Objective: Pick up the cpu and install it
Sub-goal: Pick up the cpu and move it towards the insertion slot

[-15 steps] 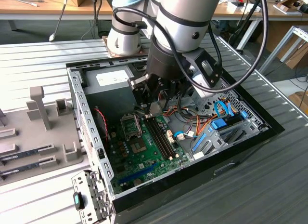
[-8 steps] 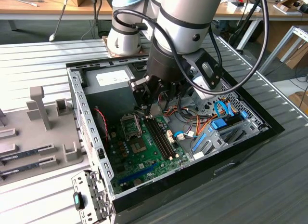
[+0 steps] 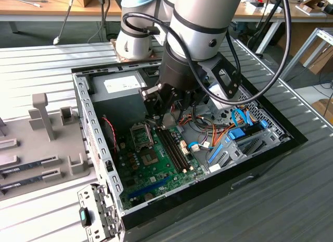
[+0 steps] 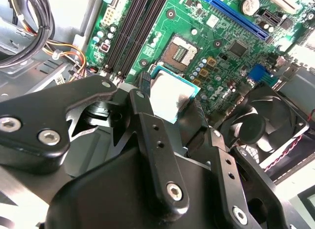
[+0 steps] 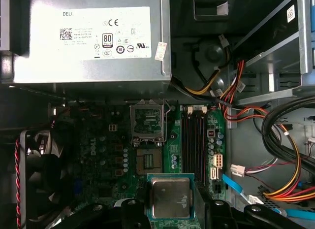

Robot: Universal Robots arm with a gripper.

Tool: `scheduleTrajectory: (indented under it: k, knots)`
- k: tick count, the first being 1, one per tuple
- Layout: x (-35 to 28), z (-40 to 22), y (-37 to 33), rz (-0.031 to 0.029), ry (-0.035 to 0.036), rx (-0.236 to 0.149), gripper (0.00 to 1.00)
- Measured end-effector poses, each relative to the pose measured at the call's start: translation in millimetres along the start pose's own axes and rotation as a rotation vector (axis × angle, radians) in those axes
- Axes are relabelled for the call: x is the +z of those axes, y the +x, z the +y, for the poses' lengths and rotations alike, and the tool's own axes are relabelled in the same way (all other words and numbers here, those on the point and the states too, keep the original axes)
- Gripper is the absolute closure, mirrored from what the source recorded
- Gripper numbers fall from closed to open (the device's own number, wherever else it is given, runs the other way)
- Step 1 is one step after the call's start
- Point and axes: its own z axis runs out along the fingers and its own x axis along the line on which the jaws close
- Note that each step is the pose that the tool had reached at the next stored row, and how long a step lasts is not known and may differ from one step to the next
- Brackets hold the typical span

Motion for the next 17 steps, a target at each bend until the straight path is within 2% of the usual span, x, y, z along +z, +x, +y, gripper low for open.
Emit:
scheduleTrajectory:
  k: [17]
  knots:
    - [3.4, -5.3, 0.1, 0.0000, 0.0000, 0.000, 0.53]
